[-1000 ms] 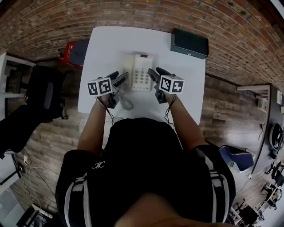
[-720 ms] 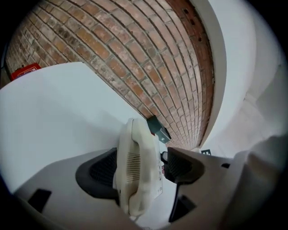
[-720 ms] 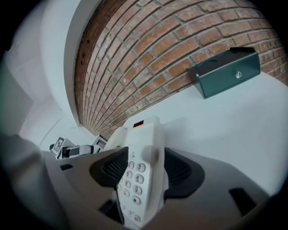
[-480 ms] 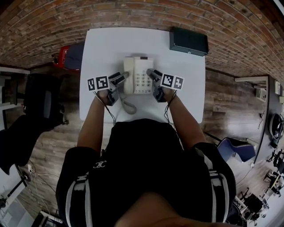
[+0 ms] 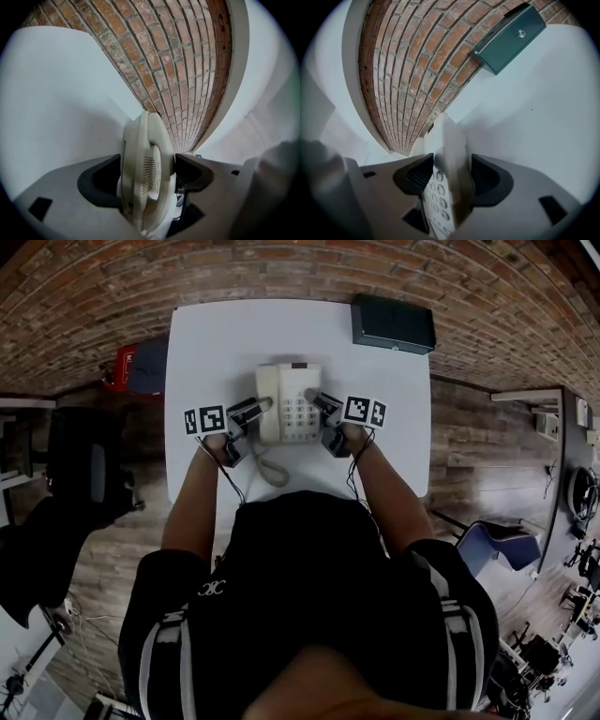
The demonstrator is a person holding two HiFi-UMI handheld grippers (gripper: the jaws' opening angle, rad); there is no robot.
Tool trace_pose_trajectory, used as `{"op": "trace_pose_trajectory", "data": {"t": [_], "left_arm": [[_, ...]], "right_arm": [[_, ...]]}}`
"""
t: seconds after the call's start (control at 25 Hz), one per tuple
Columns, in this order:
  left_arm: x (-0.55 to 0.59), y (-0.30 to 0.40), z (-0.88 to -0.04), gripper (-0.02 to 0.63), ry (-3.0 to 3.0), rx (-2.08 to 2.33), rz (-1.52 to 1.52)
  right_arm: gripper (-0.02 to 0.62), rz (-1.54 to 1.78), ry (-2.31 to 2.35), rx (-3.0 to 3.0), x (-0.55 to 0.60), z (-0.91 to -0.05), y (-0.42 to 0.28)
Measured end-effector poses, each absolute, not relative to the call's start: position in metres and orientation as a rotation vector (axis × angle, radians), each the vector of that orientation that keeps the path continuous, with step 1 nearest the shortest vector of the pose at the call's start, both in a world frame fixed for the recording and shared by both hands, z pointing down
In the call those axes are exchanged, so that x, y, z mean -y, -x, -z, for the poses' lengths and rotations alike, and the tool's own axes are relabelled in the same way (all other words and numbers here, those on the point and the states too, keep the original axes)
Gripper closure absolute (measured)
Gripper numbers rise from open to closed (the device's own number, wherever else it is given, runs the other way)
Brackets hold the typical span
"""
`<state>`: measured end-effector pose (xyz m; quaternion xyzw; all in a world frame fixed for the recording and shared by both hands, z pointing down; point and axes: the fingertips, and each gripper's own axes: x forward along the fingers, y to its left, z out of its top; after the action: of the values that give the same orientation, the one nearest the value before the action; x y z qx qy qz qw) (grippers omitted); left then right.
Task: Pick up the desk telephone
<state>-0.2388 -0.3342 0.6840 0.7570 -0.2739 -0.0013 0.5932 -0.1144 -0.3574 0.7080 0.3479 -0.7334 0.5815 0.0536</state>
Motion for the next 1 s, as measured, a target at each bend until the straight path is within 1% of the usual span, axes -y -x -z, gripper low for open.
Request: {"op": "trace_pose_trajectory", "data": {"t": [0.48, 0.64, 1.0], "left_arm": [[0.334, 0.234, -0.684, 0.264, -1.698, 0.624, 0.018], [0.333, 0.235, -0.681, 0.282, -1.692, 0.647, 0.026], [0.319, 0.230, -0.665, 0.291, -1.750, 0.663, 0.003]], "right_arm": [[0.376, -1.717, -1.002, 2.226, 0.356, -0.706, 0.117], [0.379, -1.679, -0.997, 2.244, 0.354, -0.699, 0.117], [0.380, -1.610, -0.956, 2.266, 0.343, -0.680, 0.115]]}}
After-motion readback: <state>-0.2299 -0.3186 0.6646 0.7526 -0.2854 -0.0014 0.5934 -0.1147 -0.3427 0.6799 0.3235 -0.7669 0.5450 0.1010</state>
